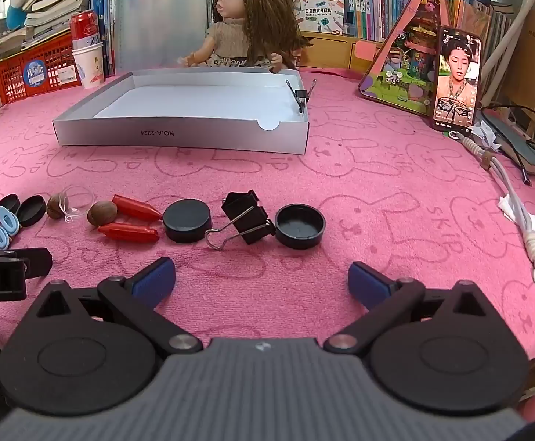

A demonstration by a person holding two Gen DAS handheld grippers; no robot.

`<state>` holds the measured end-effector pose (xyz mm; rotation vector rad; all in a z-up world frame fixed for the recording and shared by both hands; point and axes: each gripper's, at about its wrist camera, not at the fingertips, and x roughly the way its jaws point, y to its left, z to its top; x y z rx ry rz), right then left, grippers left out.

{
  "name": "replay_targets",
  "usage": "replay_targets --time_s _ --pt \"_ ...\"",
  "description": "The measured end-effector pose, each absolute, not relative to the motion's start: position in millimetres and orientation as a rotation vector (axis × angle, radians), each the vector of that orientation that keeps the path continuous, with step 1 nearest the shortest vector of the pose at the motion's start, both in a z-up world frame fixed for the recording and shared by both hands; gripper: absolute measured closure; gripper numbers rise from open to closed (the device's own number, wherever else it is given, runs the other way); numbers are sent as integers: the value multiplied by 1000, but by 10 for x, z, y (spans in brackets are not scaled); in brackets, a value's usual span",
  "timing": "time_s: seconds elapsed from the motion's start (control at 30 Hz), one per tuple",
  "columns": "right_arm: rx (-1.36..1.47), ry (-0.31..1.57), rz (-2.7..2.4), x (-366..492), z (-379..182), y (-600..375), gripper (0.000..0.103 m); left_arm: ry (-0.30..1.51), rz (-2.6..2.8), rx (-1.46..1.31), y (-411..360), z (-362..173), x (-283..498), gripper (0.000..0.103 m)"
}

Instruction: Organize rigid objects

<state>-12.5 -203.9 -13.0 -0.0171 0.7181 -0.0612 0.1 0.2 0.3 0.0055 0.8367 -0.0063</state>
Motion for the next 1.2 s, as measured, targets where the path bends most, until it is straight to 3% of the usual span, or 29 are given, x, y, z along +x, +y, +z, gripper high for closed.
replay_targets --time_s 1.2 --pt "-15 724 -63 -131 -122 -2030 0 833 -7 6 2 2 -5 0"
